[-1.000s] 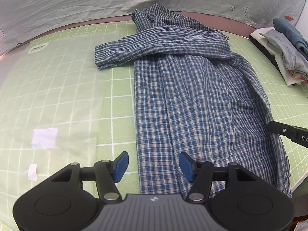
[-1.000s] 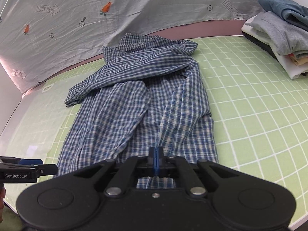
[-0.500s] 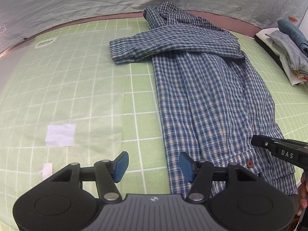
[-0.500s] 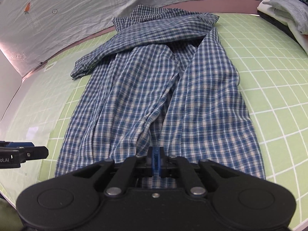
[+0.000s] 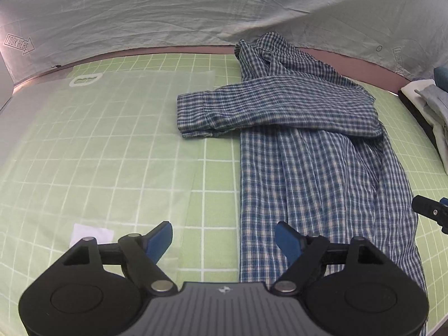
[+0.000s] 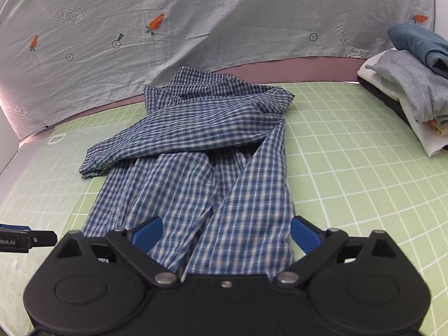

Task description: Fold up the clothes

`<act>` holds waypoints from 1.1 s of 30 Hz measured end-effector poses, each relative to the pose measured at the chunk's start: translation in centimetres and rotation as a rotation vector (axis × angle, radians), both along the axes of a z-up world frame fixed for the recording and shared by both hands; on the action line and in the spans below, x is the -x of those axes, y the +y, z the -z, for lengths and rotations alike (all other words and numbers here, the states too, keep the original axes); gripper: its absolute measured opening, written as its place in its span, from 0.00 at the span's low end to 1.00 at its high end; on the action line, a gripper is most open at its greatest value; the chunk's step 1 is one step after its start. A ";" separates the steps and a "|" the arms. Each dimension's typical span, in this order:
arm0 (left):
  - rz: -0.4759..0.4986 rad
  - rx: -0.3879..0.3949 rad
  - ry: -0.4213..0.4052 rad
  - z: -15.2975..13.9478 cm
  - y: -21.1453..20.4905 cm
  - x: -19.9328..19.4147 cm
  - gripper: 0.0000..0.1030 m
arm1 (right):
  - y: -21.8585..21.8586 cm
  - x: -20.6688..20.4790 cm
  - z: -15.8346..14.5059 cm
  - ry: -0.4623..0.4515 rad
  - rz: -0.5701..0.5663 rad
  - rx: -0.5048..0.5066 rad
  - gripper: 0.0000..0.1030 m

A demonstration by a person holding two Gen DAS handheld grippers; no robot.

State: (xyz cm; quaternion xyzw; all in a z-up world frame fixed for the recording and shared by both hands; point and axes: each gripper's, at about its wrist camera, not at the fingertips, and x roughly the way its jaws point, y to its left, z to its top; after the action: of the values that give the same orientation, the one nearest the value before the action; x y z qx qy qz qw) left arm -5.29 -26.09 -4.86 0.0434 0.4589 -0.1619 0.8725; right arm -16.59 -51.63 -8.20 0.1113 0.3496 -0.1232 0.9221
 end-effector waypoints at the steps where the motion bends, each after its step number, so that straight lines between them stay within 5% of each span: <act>1: -0.017 0.000 -0.005 -0.1 -0.2 -0.5 0.84 | -0.5 -0.6 0.0 0.005 -0.002 0.010 0.97; 11: -0.133 0.006 -0.026 0.2 -1.9 -7.9 0.85 | -6.1 -9.2 -0.2 -0.044 -0.041 0.026 0.97; 19: -0.209 0.004 0.008 1.0 -2.2 -15.5 0.89 | -8.6 -17.7 0.6 0.003 -0.064 0.019 0.97; 26: -0.205 -0.023 0.074 3.3 -2.6 -18.7 0.89 | -10.1 -19.4 2.3 0.038 -0.020 -0.030 0.96; 29: -0.188 -0.013 0.082 3.7 -2.9 -19.2 0.84 | -10.6 -19.8 2.4 0.027 -0.010 -0.062 0.88; 33: -0.171 -0.033 0.093 4.3 -3.6 -19.8 0.62 | -11.0 -20.8 2.5 0.031 -0.020 -0.086 0.53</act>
State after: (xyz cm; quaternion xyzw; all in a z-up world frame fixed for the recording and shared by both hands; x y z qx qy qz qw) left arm 14.48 -29.66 -9.13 0.0109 0.5034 -0.0812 0.8602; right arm 4.25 -62.68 -10.75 0.1453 0.3699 -0.1006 0.9121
